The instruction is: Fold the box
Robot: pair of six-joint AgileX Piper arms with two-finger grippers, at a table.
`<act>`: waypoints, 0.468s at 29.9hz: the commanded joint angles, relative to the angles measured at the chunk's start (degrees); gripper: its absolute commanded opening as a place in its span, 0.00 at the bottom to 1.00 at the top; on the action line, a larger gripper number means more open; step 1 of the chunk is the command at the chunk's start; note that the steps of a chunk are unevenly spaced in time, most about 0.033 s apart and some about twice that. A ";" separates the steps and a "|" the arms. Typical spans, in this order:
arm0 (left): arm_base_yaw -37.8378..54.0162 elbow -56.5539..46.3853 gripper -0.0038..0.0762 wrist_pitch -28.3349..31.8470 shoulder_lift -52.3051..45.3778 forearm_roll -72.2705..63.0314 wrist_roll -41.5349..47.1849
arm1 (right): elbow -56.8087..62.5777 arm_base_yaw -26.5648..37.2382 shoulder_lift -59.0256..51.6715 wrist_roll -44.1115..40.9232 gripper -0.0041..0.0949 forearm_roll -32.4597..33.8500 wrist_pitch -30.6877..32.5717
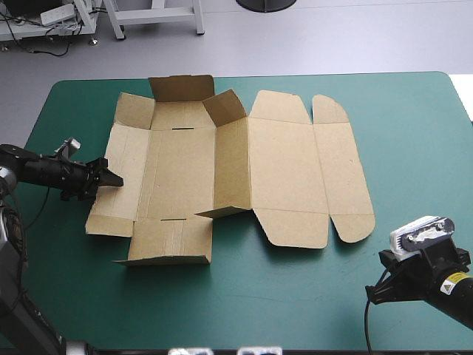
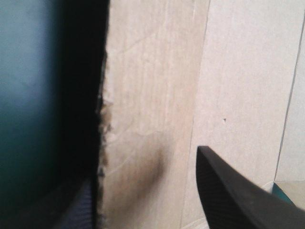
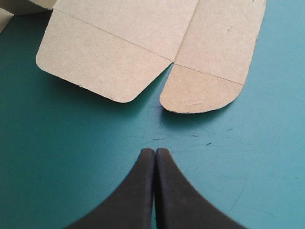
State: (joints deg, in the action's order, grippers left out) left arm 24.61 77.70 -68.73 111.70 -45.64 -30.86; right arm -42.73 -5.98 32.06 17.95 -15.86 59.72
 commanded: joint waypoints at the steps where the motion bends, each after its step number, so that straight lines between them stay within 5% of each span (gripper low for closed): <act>1: -1.51 1.74 0.54 -5.22 -2.45 -3.08 -0.40 | -1.34 0.01 0.54 0.26 0.02 -1.17 -2.71; 14: -4.84 2.02 0.54 -5.22 -2.06 -0.72 -0.01 | -1.34 0.01 0.54 0.26 0.02 -1.17 -2.49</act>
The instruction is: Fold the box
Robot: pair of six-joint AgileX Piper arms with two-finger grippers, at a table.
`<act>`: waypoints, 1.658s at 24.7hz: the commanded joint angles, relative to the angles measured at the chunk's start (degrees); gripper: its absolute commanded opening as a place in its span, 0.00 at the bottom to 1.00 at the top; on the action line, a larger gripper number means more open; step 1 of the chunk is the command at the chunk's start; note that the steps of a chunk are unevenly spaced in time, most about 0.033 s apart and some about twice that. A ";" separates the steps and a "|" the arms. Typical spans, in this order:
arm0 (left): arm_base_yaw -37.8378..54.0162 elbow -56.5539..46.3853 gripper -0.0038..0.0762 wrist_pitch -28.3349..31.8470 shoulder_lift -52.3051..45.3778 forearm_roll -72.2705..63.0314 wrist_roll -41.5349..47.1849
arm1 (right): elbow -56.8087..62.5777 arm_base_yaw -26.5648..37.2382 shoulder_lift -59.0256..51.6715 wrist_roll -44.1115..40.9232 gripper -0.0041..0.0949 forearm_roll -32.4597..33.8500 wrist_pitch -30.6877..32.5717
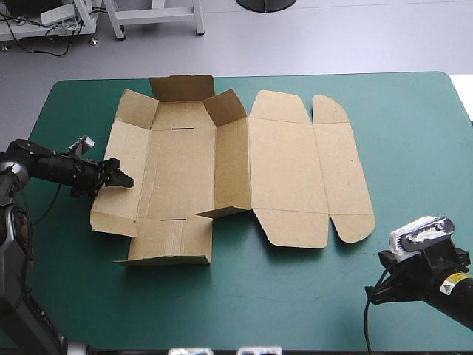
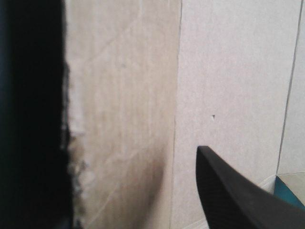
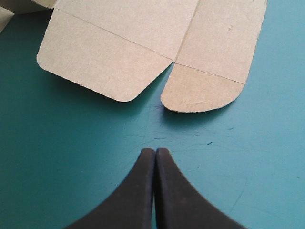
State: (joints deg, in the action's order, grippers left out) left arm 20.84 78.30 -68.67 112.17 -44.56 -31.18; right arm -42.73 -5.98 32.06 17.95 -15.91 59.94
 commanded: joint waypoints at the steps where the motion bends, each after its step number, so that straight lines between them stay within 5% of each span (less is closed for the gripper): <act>1: -1.16 1.41 0.53 -5.28 -2.44 -1.81 -0.13 | -1.34 0.01 0.54 0.26 0.02 -1.28 -2.71; 4: -1.87 1.41 0.42 -5.28 -2.22 -1.68 -0.23 | -1.34 0.01 0.54 0.26 0.02 -1.28 -2.71; 9: -2.24 1.46 0.04 -5.28 -2.10 -1.55 -3.41 | -1.34 0.01 0.54 0.26 0.02 -1.43 -2.60; 16: -2.83 8.18 0.04 -5.17 -3.96 -4.64 -6.34 | -1.34 0.01 0.54 0.15 0.02 -3.26 -2.28; 23: -19.76 26.29 0.04 -4.93 -10.64 11.85 -7.99 | -1.34 0.01 0.54 1.06 0.02 -3.26 -4.15; 31: -37.73 26.93 0.04 -4.83 -15.97 39.25 -10.42 | -1.45 0.01 0.54 3.28 0.02 -3.26 -8.23; 41: -48.70 26.83 0.04 -0.31 -27.14 48.47 -9.85 | -1.54 0.01 0.54 3.67 0.02 -2.11 -18.94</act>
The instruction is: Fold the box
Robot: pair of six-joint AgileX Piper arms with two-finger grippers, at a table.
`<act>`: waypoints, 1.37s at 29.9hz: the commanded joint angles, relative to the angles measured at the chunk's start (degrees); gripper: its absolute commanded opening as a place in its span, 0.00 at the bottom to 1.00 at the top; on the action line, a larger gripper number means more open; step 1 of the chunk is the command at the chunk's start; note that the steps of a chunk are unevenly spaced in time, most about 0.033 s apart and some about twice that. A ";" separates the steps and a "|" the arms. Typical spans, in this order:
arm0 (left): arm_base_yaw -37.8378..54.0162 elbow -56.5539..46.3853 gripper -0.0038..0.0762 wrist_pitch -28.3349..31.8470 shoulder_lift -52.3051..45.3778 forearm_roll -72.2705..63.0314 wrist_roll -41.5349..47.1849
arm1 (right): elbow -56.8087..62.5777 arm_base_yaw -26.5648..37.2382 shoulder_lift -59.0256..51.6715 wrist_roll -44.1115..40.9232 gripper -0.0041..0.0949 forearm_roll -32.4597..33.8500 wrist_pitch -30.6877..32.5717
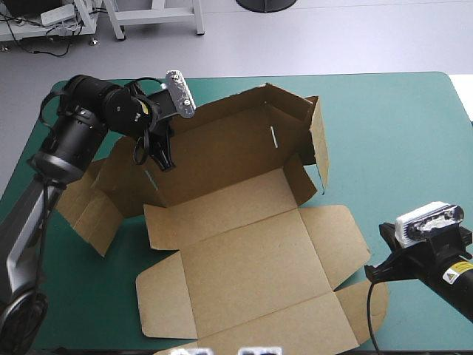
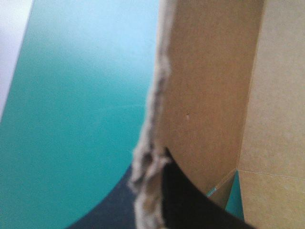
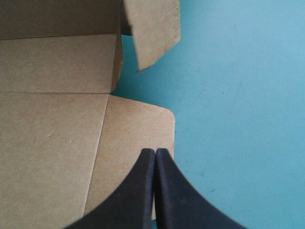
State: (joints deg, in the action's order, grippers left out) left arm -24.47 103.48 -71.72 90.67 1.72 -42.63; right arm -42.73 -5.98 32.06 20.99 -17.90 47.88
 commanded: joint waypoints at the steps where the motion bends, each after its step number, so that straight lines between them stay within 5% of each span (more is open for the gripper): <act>1: -4.61 1.65 0.04 3.42 -6.34 3.80 2.24 | -1.54 0.01 0.54 0.63 0.02 -0.14 -7.91; 7: -10.93 0.36 0.04 6.33 -7.41 8.00 3.90 | -1.79 0.01 0.54 -0.10 0.02 -0.01 -14.64; 27: -23.56 -27.93 0.04 27.25 -12.98 27.92 7.61 | -11.93 0.01 9.27 -0.23 0.02 1.75 -15.69; 36: -23.68 -39.91 0.04 38.25 -18.03 43.69 24.88 | -18.30 0.01 18.53 -0.23 0.02 0.63 -15.39; 41: -23.77 -43.23 0.04 40.98 -17.53 55.80 36.26 | -23.56 0.01 23.35 -0.23 0.02 1.71 -8.94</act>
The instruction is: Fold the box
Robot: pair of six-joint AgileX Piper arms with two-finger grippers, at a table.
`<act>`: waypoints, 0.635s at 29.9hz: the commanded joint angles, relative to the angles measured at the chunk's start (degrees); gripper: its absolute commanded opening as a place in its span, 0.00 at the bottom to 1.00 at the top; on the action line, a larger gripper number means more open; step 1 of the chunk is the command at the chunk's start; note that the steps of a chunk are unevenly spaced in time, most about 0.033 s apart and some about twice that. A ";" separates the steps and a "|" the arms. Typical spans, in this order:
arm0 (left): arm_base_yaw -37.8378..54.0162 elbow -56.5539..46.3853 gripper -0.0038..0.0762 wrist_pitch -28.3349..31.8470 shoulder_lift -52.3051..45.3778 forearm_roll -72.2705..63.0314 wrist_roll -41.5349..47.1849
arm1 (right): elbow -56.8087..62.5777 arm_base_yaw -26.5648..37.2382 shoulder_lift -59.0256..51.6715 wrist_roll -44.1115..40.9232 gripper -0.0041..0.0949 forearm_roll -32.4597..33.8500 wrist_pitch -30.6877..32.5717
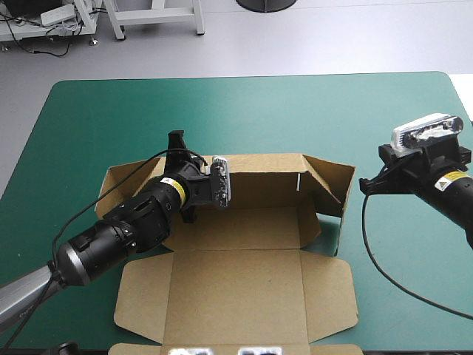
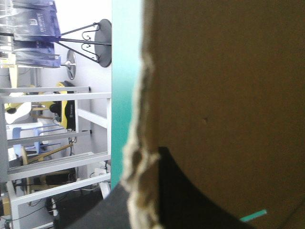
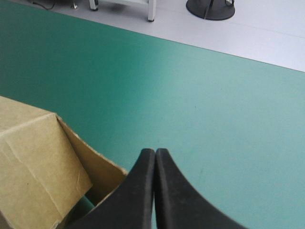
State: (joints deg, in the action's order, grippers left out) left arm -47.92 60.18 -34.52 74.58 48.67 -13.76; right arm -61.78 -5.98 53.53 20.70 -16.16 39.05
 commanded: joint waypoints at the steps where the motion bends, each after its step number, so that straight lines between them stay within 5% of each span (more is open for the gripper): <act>1: -0.31 -0.38 0.04 3.91 -1.44 11.22 9.49 | -5.71 0.01 2.80 0.32 0.02 0.48 1.06; 12: -5.67 -0.49 0.04 0.74 -1.66 19.16 14.17 | -14.41 0.01 8.79 0.67 0.02 2.15 5.53; 19: -8.40 -0.49 0.04 -1.19 -1.66 31.31 26.26 | -14.41 0.11 11.87 0.67 0.02 2.65 5.04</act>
State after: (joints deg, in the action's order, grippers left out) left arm -55.92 57.94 -35.38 74.85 72.64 7.22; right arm -74.28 -5.98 64.94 20.94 -13.27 47.42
